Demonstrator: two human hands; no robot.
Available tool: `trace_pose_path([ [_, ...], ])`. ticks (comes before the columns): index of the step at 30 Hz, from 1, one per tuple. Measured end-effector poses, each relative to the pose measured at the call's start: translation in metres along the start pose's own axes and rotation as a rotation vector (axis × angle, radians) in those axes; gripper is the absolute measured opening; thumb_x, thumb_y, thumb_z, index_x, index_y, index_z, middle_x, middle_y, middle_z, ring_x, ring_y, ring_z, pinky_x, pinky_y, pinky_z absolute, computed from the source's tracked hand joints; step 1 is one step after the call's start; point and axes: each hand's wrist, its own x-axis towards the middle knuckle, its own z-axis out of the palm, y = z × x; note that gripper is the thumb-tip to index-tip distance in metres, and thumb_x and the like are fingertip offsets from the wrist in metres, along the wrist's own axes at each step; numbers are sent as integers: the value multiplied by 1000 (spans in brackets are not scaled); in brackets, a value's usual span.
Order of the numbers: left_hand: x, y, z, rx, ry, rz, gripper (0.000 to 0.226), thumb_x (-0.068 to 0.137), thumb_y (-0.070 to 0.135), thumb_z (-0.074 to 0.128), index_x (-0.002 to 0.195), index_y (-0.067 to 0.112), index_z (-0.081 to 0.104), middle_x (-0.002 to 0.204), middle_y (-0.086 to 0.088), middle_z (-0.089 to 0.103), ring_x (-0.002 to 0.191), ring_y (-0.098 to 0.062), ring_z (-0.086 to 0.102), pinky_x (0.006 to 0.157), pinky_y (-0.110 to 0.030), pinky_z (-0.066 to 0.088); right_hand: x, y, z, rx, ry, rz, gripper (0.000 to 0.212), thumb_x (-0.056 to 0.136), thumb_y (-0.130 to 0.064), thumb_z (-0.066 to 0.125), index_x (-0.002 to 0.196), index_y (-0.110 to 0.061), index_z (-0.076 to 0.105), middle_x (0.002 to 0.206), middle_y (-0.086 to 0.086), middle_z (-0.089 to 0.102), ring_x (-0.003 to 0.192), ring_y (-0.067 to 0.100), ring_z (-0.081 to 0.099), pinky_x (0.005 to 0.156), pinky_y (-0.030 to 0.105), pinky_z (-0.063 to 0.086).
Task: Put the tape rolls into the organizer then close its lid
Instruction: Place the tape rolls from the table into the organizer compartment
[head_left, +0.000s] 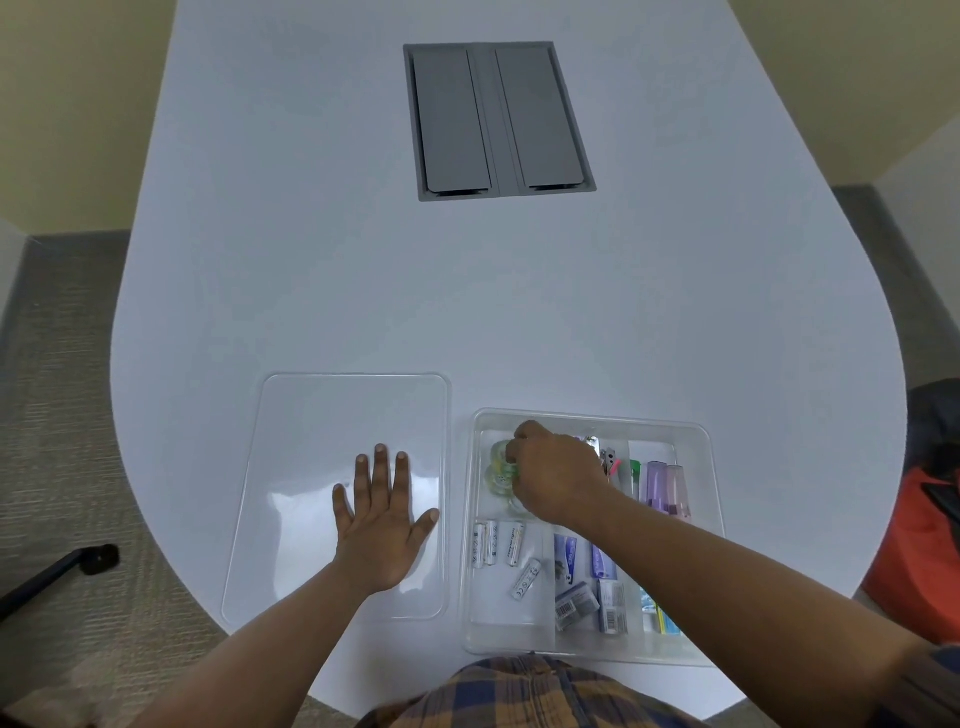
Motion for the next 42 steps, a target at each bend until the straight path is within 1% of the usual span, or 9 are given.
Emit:
trace_pose_path([
  [4,0,-1,0,7,2,-1,85,78,76,-5,141,27,-33,149,2,-43,134,-18,-43,110,-50,-20,1,-4,0,-55,-24,7,23,82,-9,55,104,-13,64,109,6,55,86,31,65,56,30,35],
  [9,0,1,-1,20,-1,-3,86,77,75,-6,141,25,-34,148,1,-44,134,-19,-44,108,-48,-23,-1,-11,-5,-17,-116,-32,22,87,-18,53,107,-14,60,107,9,58,96,33,62,67,33,43],
  [15,-1,1,-2,15,2,-3,86,77,75,-7,141,24,-33,148,1,-44,134,-20,-43,110,-50,-21,-8,-11,-16,-15,-236,-86,5,83,-22,59,81,-19,55,96,3,63,94,26,62,70,33,50],
  [19,0,0,1,19,12,-1,85,78,75,-5,142,25,-32,149,0,-42,136,-20,-42,111,-51,-18,-11,-5,-17,18,-151,-64,19,82,-26,61,98,-15,65,104,4,63,97,26,61,78,37,53],
  [22,1,-2,3,2,18,2,85,79,75,-3,141,25,-32,149,1,-42,136,-20,-41,112,-52,-16,-10,-1,-15,32,-7,-43,21,85,-33,61,101,-20,66,105,4,58,94,29,62,69,32,46],
  [25,1,-2,4,7,18,2,83,79,75,-4,140,28,-35,149,2,-43,135,-18,-42,112,-52,-17,-5,2,-9,-43,90,-49,18,85,-27,60,101,-20,65,104,5,54,89,28,61,60,30,38],
  [32,1,-2,2,2,6,3,84,79,75,-5,140,27,-36,147,2,-45,134,-19,-44,111,-52,-18,-5,3,12,-234,91,-33,22,74,-20,73,94,-20,63,99,3,53,73,23,56,51,30,33],
  [37,1,-1,2,-1,15,3,85,79,75,-3,141,25,-33,149,1,-43,135,-19,-43,111,-51,-18,-7,5,17,-122,107,-30,30,84,-31,66,111,-21,60,112,2,56,86,27,63,63,34,42],
  [42,1,-1,2,2,32,3,85,80,74,-2,143,25,-30,150,1,-40,137,-19,-40,112,-52,-17,-18,8,12,-41,128,-9,33,84,-21,63,117,-17,58,121,1,52,86,25,63,62,33,47],
])
